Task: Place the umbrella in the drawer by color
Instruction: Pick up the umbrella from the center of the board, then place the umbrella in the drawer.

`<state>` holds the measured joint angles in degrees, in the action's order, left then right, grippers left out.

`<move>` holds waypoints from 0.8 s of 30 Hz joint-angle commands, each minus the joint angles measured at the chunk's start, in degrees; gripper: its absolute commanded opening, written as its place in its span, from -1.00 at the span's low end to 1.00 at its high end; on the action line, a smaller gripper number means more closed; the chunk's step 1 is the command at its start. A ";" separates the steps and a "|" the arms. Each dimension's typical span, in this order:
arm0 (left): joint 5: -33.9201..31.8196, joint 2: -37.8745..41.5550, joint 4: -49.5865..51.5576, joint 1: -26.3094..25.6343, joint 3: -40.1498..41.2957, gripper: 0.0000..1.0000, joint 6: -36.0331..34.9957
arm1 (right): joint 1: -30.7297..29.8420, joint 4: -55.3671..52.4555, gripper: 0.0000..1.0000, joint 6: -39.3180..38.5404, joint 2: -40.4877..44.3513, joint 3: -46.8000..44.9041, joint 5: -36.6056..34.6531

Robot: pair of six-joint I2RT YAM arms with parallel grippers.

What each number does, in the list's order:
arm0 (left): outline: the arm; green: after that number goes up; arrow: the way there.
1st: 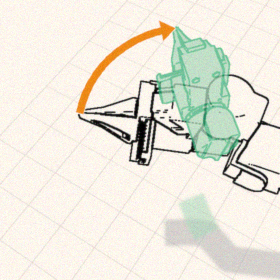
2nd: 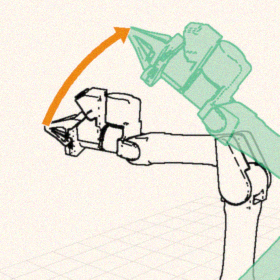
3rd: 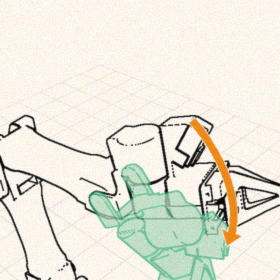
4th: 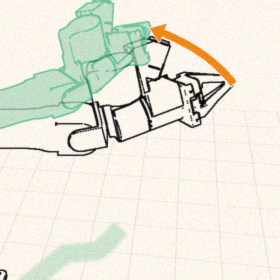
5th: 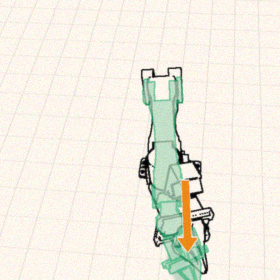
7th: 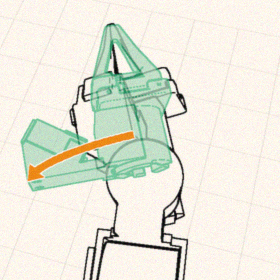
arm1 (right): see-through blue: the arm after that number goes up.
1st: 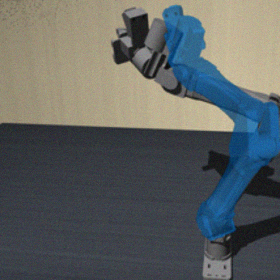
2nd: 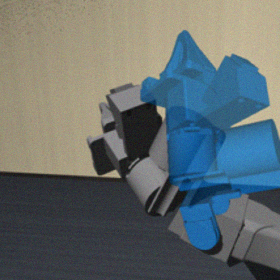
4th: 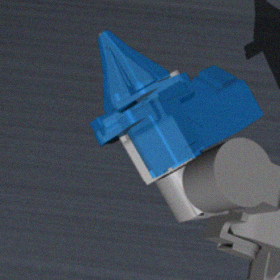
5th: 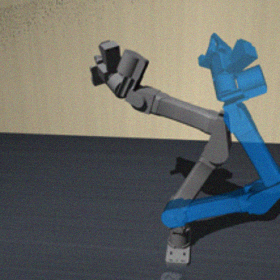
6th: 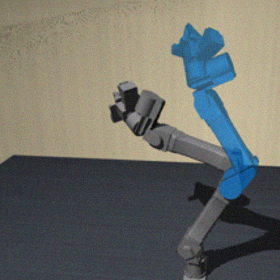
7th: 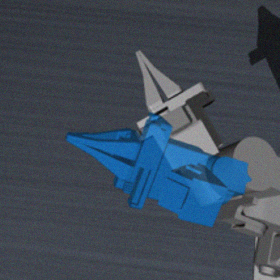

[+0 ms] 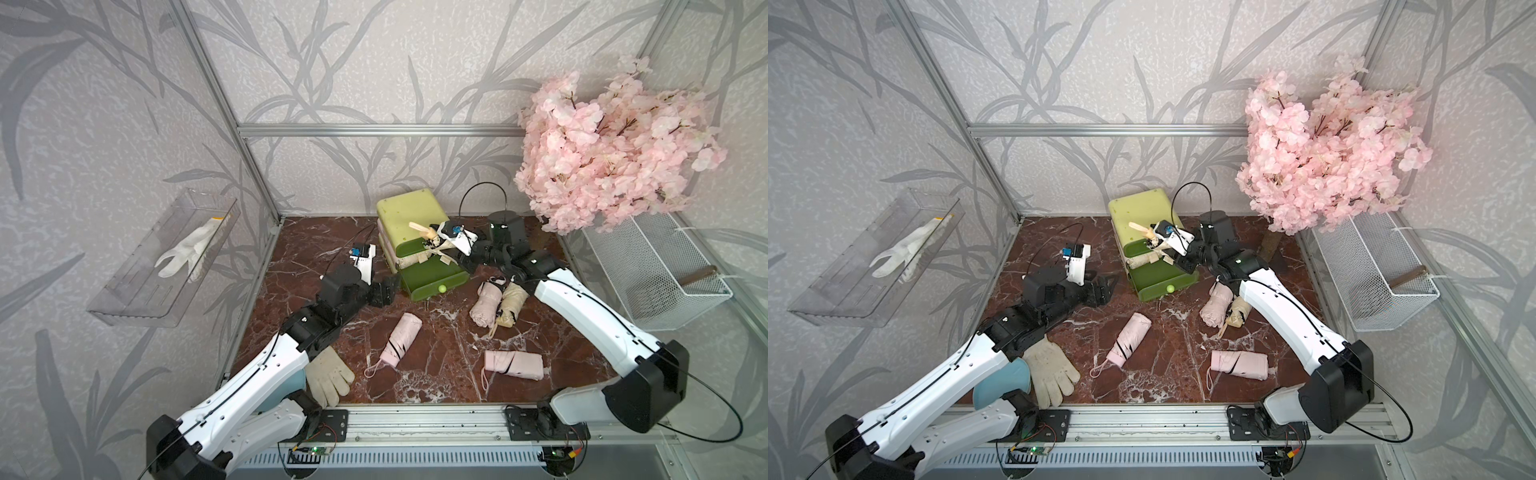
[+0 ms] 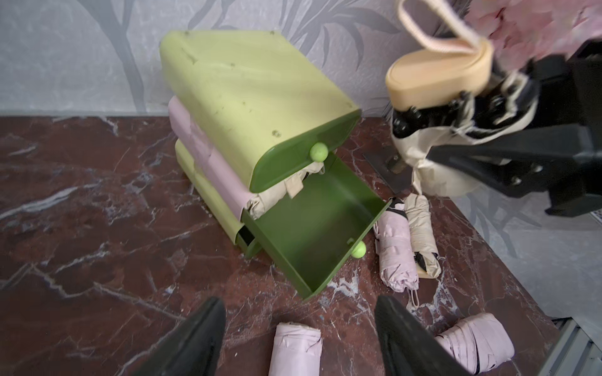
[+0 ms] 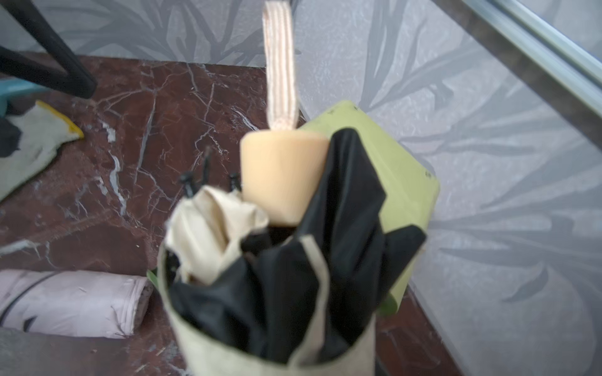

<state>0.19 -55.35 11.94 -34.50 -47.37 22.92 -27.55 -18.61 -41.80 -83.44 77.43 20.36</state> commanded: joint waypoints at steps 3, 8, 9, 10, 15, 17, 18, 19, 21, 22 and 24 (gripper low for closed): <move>-0.32 4.26 -1.76 3.36 5.81 0.53 5.48 | 0.82 -9.41 -1.00 -33.16 -7.24 9.01 5.20; -1.79 7.13 -2.37 4.33 8.12 0.53 5.75 | 0.10 -13.55 -1.00 -40.88 -15.81 13.68 -3.88; -2.36 7.52 -2.28 4.34 8.26 0.53 5.69 | -0.03 -14.02 -1.00 -41.92 -17.18 14.24 -6.02; -2.77 7.78 -2.21 4.37 8.35 0.53 5.65 | -0.36 -14.80 -1.00 -42.62 -18.53 14.97 -8.09; -3.00 8.00 -2.91 4.46 8.70 0.53 5.91 | -1.17 -17.65 -1.00 -45.09 -22.47 16.52 -16.34; -2.79 7.85 -3.24 4.50 8.78 0.53 6.07 | -1.43 -18.27 -1.00 -46.06 -23.37 17.01 -18.12; -2.68 7.70 -3.33 4.50 8.70 0.53 6.09 | -1.66 -18.55 -1.00 -46.62 -23.79 17.29 -19.67; -2.58 7.42 -3.39 4.50 8.62 0.53 6.09 | -1.94 -18.41 -1.00 -46.84 -24.24 17.67 -21.43; -2.21 6.98 -3.66 4.49 8.62 0.53 6.15 | -2.11 -18.45 -1.00 -47.28 -24.40 17.98 -23.76; -1.88 6.71 -3.82 4.49 8.62 0.53 6.22 | -2.20 -18.15 -1.00 -47.60 -24.19 17.92 -24.44; -1.40 6.05 -4.11 4.53 8.53 0.53 6.51 | -3.02 -16.46 -1.00 -48.70 -23.67 16.94 -25.15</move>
<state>-1.63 -48.69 9.37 -30.26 -39.11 28.73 -29.93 -36.32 -88.20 -108.29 93.06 -0.78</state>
